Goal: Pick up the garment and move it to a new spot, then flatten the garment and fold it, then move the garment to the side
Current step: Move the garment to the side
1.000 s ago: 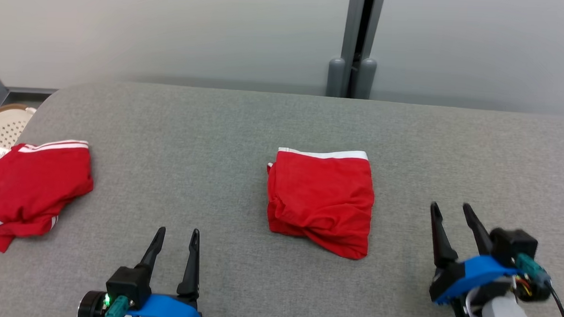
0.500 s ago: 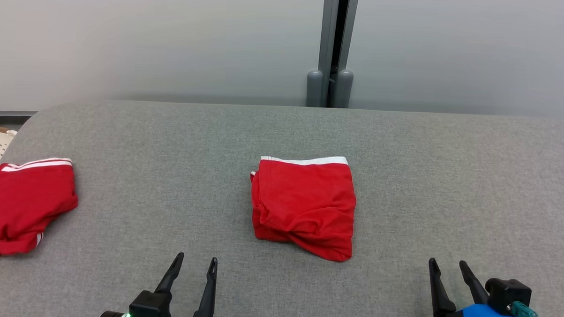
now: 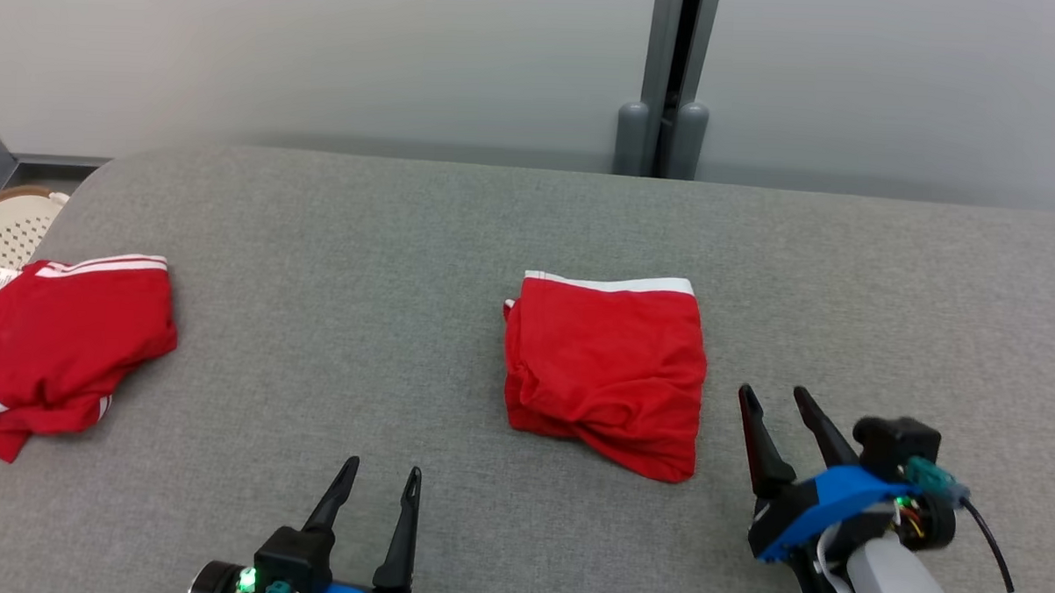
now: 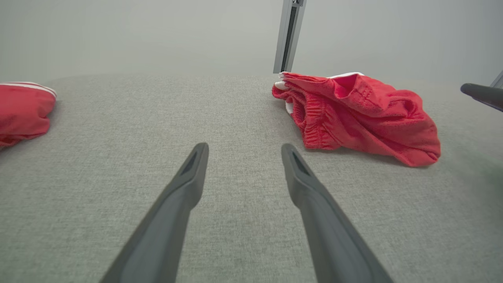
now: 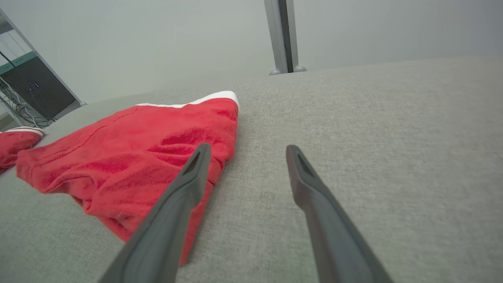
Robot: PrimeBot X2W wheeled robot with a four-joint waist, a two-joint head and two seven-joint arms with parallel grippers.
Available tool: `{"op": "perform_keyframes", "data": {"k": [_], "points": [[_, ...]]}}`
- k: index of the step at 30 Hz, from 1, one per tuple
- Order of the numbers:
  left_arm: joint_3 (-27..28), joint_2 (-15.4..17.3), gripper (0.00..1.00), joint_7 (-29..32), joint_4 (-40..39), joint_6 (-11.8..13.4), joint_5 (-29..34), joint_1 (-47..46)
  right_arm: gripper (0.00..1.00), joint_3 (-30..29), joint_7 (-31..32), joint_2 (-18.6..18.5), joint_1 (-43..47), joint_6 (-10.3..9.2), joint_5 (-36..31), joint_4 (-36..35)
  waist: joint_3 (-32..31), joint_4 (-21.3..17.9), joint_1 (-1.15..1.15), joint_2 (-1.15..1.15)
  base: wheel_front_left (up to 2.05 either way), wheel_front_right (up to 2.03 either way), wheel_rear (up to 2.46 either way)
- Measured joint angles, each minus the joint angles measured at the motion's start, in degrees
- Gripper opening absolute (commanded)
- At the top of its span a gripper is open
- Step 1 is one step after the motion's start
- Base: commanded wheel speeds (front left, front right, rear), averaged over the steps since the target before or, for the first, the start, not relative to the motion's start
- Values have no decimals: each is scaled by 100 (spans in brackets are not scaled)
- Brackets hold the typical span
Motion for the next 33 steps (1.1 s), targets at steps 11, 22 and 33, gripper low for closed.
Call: {"op": "perform_keyframes", "data": {"k": [11, 22, 33], "points": [[-283, 1, 100, 0, 2, -35, -222, -480, 100, -152, 9, 1, -1446, 0, -338, 1979, 575, 715, 1, 0, 0, 0, 0], [-180, 3, 100, 0, -159, -34, -205, -494, 0, -510, -8, 29, -1484, 3, -556, 1622, 826, 644, 2, 0, 0, 0, 0], [-733, 0, 100, 0, -297, -99, -124, -801, 0, -282, -7, 14, -833, 1, -406, 1060, 768, -842, 0, 0, 0, 0, 0]]}}
